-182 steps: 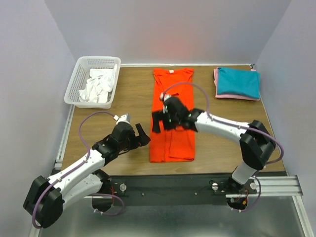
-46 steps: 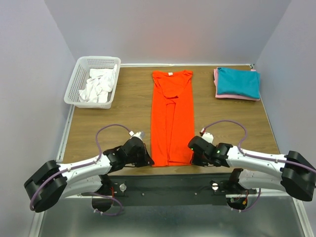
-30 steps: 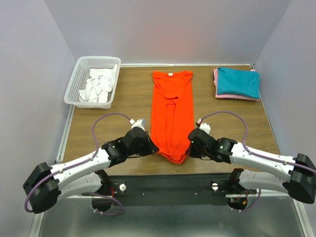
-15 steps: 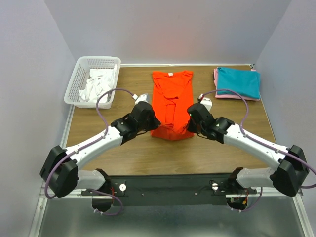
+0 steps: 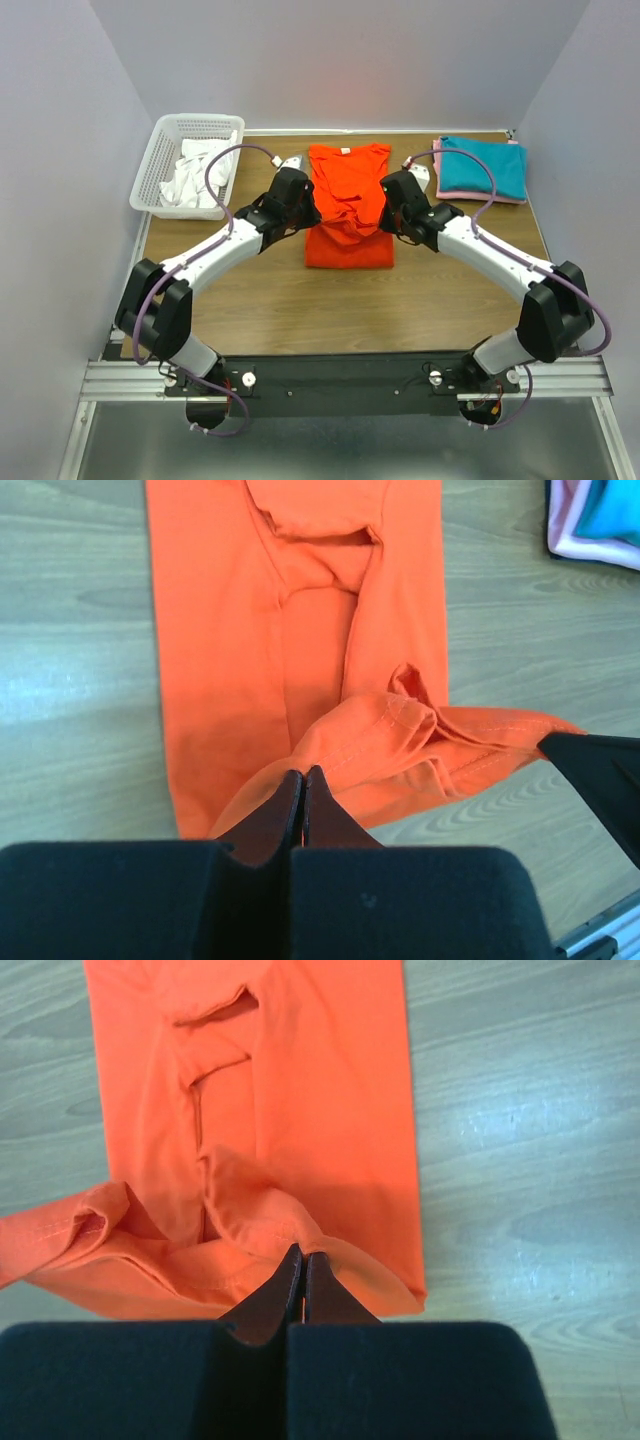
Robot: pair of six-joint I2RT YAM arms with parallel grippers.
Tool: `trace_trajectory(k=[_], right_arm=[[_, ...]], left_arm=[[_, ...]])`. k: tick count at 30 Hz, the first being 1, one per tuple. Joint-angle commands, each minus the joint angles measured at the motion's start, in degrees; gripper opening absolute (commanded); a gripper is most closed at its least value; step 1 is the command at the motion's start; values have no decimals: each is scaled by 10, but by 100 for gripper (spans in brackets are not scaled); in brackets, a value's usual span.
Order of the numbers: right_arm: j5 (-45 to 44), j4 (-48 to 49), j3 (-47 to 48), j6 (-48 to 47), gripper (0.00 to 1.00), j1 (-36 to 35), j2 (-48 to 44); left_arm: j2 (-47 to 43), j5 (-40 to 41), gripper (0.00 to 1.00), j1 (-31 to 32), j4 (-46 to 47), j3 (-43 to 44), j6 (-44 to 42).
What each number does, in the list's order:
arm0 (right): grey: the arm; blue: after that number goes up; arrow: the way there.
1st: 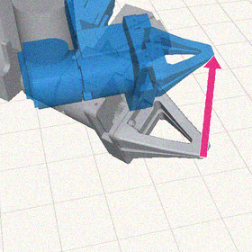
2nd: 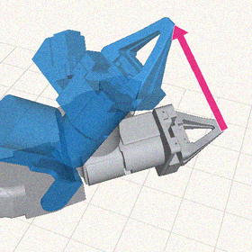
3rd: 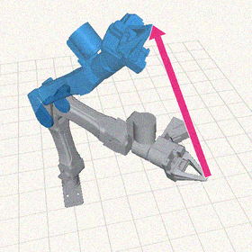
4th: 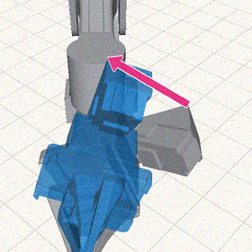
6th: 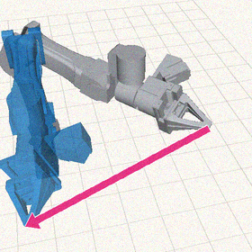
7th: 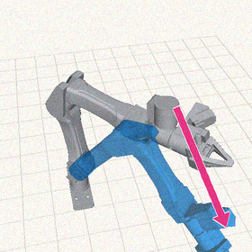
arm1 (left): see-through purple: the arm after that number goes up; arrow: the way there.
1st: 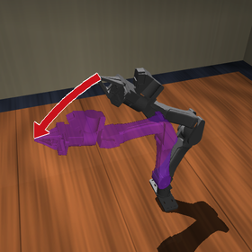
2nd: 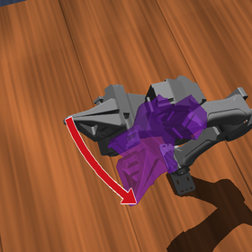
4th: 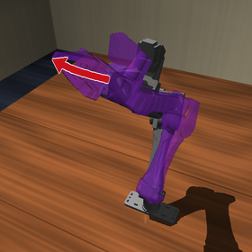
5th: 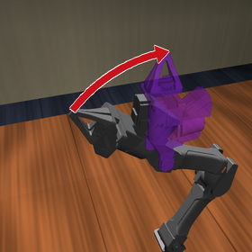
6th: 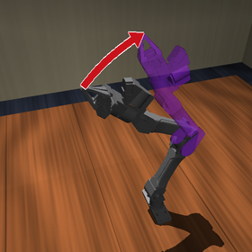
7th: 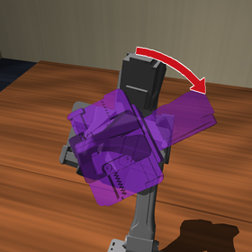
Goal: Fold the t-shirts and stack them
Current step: Fold the tshirt
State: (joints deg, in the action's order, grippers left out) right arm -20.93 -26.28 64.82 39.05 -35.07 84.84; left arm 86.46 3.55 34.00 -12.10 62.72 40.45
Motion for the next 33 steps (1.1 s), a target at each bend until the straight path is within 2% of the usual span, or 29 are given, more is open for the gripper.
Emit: trace_trajectory(k=[1,12,21,33], right_arm=[[26,18,29,-20,1,24,30],[72,32,85,-45,1,75,110],[102,35,126,-56,1,94,178],[98,36,166,-51,4,118,255]], left_arm=[[38,-25,0,-13,8,38,-37],[142,-67,0,-57,1,125,-76],[191,-79,0,-81,1,153,-84],[273,-114,0,-104,-7,203,-105]])
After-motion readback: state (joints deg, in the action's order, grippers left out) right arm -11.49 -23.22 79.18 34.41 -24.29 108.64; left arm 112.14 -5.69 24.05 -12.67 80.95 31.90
